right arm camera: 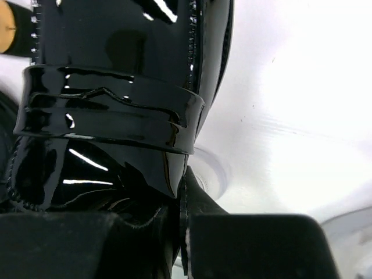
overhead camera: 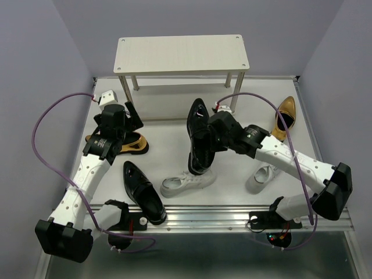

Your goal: Place and organize the shoes onto the shoe shelf

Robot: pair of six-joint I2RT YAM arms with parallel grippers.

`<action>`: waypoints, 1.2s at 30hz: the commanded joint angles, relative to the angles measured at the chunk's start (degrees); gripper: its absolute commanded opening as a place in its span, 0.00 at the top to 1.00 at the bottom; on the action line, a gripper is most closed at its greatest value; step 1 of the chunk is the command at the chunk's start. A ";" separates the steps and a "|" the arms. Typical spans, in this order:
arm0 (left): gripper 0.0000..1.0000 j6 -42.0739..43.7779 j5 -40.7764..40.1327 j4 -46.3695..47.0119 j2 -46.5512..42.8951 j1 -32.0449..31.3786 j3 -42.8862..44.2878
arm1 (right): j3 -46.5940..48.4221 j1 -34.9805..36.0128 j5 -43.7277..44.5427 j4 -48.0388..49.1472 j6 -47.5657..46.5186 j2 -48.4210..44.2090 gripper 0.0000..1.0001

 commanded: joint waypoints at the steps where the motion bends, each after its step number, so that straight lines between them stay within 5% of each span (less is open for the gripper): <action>1: 0.01 1.18 -1.36 0.86 -1.16 0.22 2.09 | 11.86 0.29 -2.16 -6.06 -10.53 0.64 0.99; 10: 0.01 1.53 -0.92 1.03 -2.03 0.22 1.30 | 22.05 0.29 -6.74 -16.27 -19.32 2.58 0.99; 16: 0.01 2.58 -1.18 1.21 -2.65 0.22 1.12 | 20.39 0.29 2.22 -18.12 -24.15 4.77 0.99; 25: 0.01 2.59 -1.09 1.12 -3.18 0.22 0.60 | 10.11 0.29 10.66 -5.30 -34.44 9.07 0.99; 34: 0.01 2.32 -0.13 1.12 -3.53 0.22 0.51 | 0.17 -3.13 8.12 15.62 -36.82 16.28 0.99; 35: 0.01 2.41 -0.13 1.03 -3.53 0.22 0.60 | 0.00 -3.13 8.55 16.06 -36.65 17.07 0.96; 36: 0.01 2.50 -0.30 1.03 -3.62 0.22 0.60 | -0.27 -3.66 9.52 17.29 -36.64 17.60 0.82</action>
